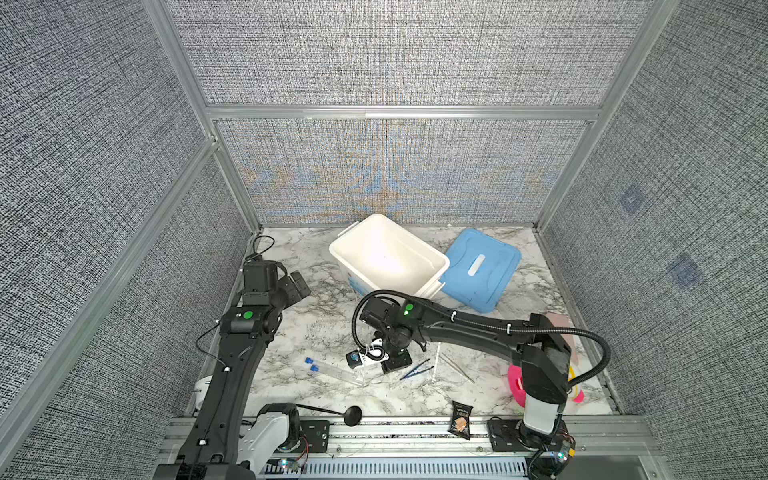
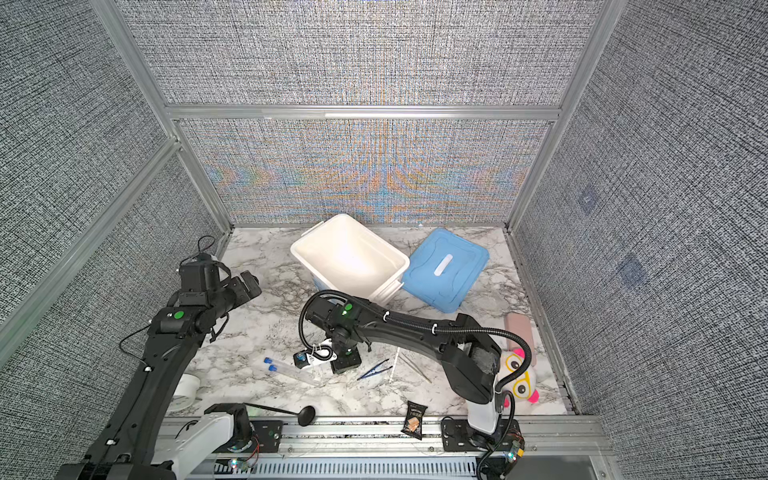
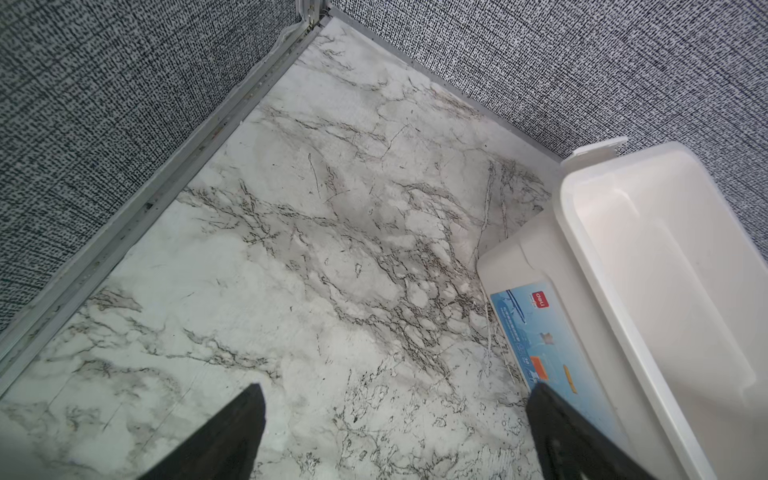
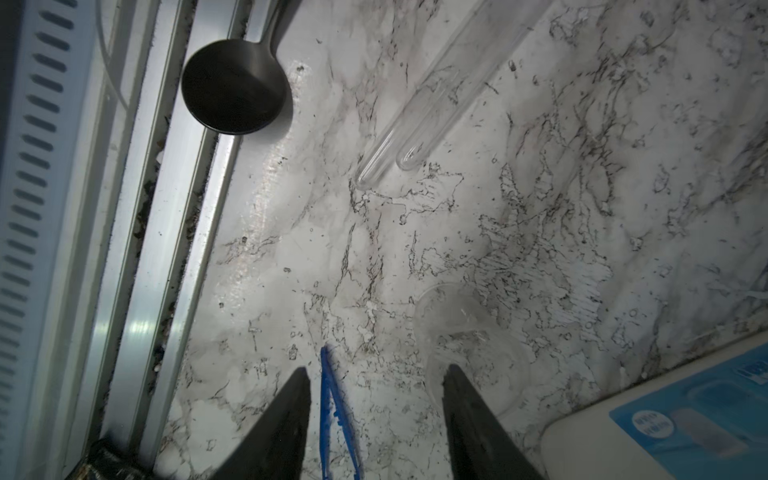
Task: Organize the chemistry lab equipment
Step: 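Grasp the clear glass beaker with the right gripper while left arm withdraws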
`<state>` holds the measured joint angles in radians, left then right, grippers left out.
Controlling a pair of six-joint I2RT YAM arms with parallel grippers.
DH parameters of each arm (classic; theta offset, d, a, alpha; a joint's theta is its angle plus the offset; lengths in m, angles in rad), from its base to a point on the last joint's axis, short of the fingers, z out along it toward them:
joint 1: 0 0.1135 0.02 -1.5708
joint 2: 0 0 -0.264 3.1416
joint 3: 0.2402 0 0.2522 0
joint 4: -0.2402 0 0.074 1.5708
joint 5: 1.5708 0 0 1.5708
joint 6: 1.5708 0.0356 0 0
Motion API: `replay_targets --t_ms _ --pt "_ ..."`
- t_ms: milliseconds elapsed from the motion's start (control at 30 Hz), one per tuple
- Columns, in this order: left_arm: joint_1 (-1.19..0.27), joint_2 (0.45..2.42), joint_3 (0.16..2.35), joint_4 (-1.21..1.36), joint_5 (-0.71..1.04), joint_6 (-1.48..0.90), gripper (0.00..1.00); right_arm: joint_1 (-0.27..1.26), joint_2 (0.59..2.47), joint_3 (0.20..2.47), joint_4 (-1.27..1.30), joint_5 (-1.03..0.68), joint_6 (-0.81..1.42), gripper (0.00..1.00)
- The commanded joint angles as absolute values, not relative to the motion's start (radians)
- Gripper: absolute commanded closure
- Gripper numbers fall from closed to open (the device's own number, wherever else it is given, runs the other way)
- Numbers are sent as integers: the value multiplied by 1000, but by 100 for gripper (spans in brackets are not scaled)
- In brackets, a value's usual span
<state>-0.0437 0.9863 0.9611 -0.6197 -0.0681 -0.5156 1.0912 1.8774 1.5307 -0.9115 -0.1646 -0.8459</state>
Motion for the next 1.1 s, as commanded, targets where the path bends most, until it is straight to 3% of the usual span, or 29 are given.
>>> replay_targets --t_ms 0,400,567,833,1067 --pt "-42 963 945 -606 -65 -507 1 1079 1896 1545 -921 -138 -886 49" --pt "-39 939 917 -605 -53 -509 1 1075 1973 1547 -924 -109 -891 56" --pt "-38 931 915 -603 -45 -509 1 1075 1977 1515 -886 -95 -893 66" --pt "-37 899 902 -596 -55 -515 1 1080 1984 1507 -875 -85 -892 90" --pt "-38 896 894 -599 -54 -525 1 1080 1903 1544 -937 -141 -872 97"
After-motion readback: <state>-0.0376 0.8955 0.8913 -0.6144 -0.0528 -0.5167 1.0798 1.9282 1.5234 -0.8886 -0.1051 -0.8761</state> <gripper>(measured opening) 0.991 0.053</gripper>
